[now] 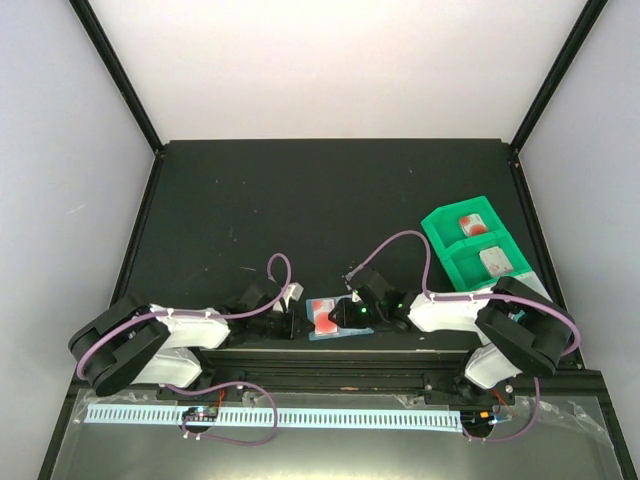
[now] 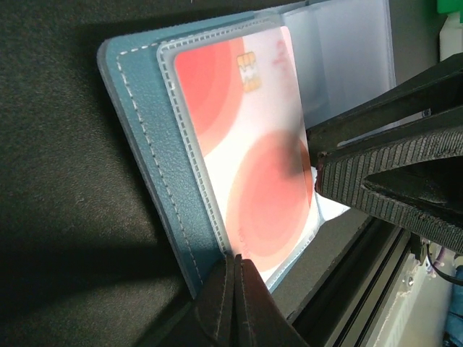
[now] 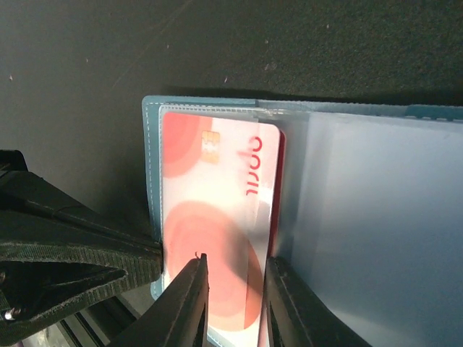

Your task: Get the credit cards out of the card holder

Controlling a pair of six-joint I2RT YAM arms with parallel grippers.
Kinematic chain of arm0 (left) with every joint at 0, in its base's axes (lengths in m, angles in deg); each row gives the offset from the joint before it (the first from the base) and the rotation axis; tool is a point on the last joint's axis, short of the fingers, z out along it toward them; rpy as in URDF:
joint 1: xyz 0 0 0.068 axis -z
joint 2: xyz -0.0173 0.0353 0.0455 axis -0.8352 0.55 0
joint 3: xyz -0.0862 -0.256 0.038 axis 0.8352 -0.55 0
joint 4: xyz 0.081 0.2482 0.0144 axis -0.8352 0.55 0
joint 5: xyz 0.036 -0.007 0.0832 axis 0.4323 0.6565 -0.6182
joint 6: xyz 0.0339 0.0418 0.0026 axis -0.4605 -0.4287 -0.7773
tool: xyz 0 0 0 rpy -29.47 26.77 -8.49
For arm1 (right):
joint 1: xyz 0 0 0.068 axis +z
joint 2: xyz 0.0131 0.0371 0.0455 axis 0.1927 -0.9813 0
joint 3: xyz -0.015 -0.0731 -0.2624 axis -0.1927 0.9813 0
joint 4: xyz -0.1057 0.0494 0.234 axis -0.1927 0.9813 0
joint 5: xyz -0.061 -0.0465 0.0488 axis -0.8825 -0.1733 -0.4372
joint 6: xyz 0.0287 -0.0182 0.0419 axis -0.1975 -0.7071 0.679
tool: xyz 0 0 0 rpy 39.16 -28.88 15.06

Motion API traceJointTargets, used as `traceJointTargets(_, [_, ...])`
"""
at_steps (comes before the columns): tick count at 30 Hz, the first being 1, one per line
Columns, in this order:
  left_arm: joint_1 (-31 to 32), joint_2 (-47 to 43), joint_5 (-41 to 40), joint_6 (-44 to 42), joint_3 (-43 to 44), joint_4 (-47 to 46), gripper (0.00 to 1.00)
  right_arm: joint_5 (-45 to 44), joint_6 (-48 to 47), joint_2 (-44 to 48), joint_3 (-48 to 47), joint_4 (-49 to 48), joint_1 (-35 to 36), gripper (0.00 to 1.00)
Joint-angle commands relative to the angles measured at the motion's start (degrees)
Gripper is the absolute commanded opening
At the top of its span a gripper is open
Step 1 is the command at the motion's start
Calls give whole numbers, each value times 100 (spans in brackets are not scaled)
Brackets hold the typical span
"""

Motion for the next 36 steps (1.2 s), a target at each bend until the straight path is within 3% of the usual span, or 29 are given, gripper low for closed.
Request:
traceJointTargets(1, [-6,238,-75,-40,82,-86,1,-177,76,42,80,-294,32,22])
traceJointTargets(11, [-6,196,-107,-62,78,-39,2,-384,113,383,305,-448,23,1])
traceJointTargets(32, [-12,-266,-328,-158,34,348,2,-556,99,849,756,-362,-205,1])
traceJointTargets(36, [-9,-403,-336,-171,38,325,2,-470,102,810,801,-499,-238,13])
